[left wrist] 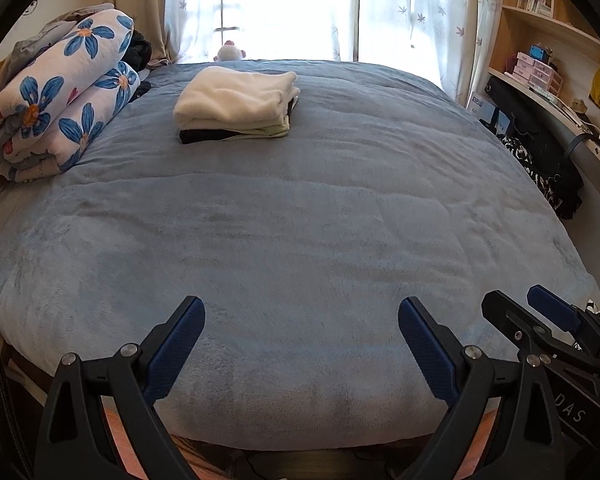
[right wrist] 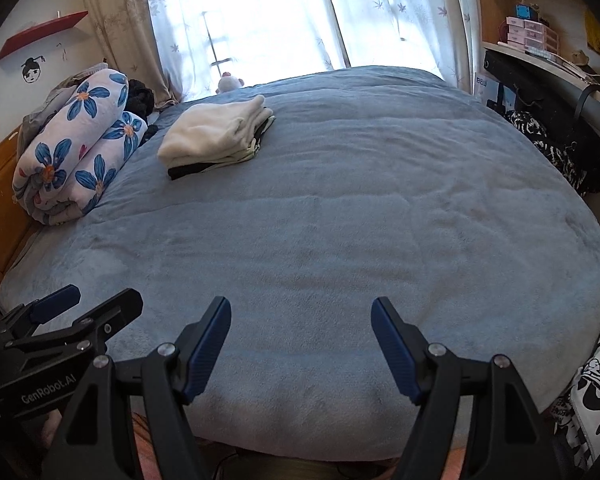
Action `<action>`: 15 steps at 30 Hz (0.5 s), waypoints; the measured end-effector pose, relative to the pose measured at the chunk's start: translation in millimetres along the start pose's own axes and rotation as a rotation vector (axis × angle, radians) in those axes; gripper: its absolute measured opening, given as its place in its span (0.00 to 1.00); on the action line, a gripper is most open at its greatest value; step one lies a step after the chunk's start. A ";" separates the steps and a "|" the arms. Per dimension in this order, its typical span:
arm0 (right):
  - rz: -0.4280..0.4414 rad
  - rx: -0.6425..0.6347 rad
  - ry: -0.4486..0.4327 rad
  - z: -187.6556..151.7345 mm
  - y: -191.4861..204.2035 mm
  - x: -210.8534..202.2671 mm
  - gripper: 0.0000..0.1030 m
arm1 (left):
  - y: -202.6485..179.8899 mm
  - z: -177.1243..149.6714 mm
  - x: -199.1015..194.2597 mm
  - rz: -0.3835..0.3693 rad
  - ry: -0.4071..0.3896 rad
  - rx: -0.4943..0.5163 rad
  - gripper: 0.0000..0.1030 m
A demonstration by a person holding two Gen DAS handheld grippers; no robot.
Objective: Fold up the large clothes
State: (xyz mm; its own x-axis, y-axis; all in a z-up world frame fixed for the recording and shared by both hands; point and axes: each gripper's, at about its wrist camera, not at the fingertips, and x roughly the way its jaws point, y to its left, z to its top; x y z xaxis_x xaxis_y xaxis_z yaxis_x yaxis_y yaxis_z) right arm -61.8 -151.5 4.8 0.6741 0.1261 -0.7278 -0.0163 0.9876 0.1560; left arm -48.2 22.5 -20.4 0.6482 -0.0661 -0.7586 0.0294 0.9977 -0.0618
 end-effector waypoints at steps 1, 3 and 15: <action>0.000 0.001 0.001 0.1 0.2 0.6 0.71 | 0.3 -0.3 0.6 0.002 -0.001 0.001 0.94; -0.001 0.002 0.002 -0.6 0.9 1.2 0.71 | -1.3 -0.5 1.6 0.002 -0.001 0.000 0.94; -0.019 0.004 -0.007 -1.8 5.0 3.3 0.71 | -1.8 -1.3 2.8 0.008 -0.001 -0.004 0.94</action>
State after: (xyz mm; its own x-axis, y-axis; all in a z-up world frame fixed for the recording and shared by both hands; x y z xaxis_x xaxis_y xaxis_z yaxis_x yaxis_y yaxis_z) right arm -60.9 -146.1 2.0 0.6796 0.1065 -0.7258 -0.0001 0.9894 0.1451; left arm -47.5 20.5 -23.3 0.6490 -0.0584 -0.7585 0.0213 0.9981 -0.0585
